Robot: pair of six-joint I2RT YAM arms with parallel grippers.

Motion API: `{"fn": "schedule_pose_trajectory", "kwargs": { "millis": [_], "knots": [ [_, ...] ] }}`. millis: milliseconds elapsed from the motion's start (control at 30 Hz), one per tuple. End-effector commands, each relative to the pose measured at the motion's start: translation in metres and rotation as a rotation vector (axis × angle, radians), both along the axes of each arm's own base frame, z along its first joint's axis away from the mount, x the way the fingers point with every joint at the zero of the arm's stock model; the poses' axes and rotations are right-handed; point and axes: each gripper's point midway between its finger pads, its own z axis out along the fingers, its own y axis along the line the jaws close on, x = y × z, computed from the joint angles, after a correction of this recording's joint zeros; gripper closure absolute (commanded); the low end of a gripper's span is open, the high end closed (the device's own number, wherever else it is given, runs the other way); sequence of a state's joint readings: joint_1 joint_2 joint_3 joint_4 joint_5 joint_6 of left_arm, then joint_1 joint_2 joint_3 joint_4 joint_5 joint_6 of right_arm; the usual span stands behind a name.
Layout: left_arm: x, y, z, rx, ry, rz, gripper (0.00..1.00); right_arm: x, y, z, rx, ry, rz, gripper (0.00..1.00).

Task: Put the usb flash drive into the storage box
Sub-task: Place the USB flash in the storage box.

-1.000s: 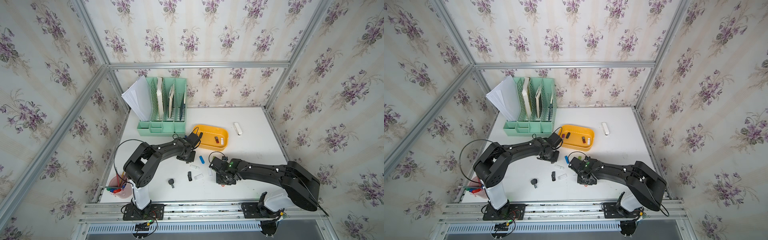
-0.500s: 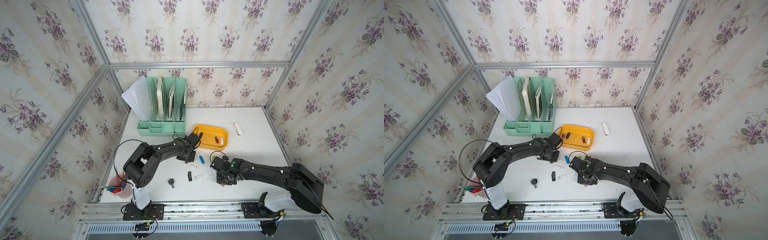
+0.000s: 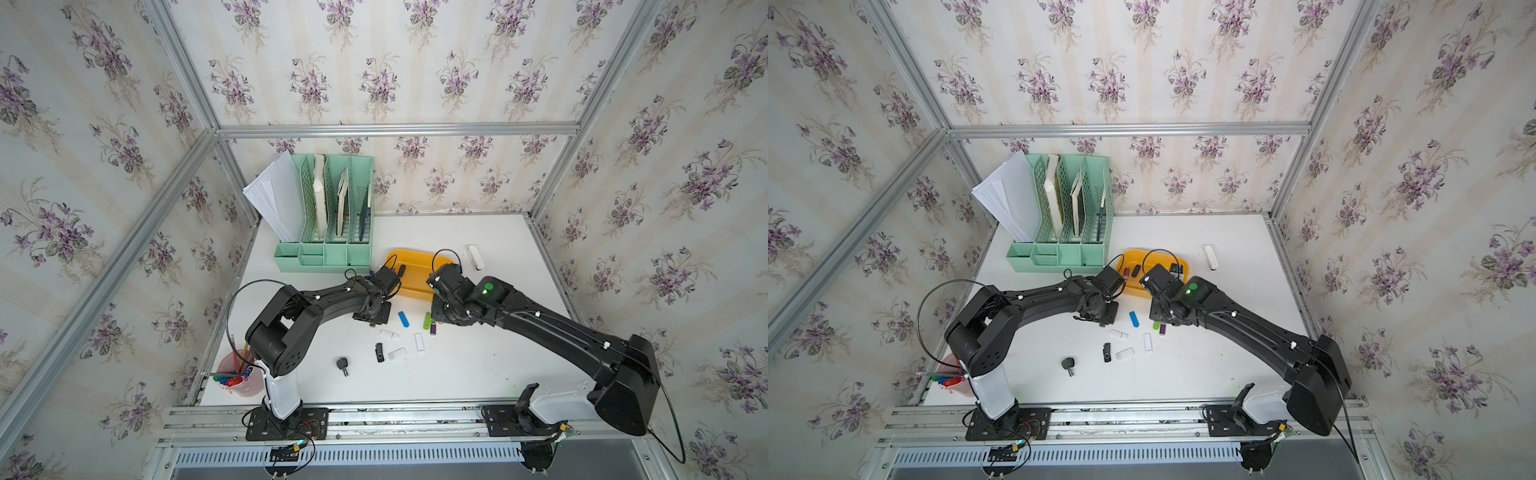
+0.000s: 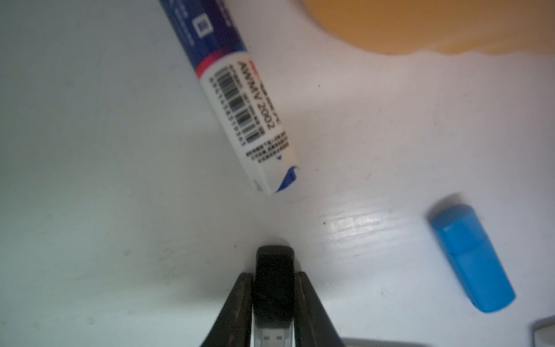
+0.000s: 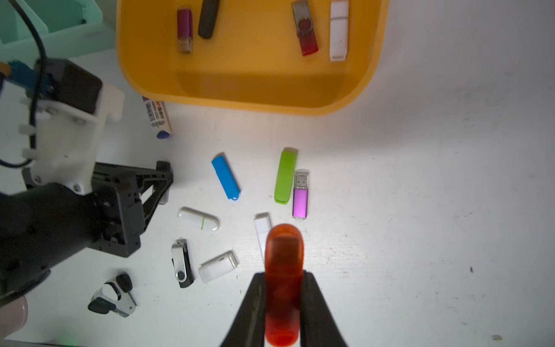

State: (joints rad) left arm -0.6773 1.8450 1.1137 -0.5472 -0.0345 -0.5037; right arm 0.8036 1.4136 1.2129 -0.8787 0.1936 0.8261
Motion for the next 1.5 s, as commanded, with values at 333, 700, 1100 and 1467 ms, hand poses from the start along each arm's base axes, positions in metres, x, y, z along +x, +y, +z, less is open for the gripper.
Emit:
{"fn": "schedule_pose_trajectory", "kwargs": {
  "millis": [333, 700, 1100, 1467],
  "knots": [
    [-0.031, 0.024, -0.007, 0.070, 0.126, 0.029, 0.73, 0.124, 0.013, -0.019, -0.069, -0.018, 0.136, 0.93],
    [-0.034, 0.026, -0.015, 0.080, 0.147, 0.036, 0.73, 0.178, 0.024, -0.083, -0.061, 0.074, 0.179, 0.94],
    [-0.038, 0.031, -0.014, 0.085, 0.150, 0.046, 0.73, 0.184, 0.030, -0.127, -0.071, 0.146, 0.200, 0.95],
    [-0.037, 0.032, -0.013, 0.089, 0.151, 0.047, 0.73, 0.184, 0.014, -0.141, -0.134, 0.171, 0.170, 0.95]
  ]
}}
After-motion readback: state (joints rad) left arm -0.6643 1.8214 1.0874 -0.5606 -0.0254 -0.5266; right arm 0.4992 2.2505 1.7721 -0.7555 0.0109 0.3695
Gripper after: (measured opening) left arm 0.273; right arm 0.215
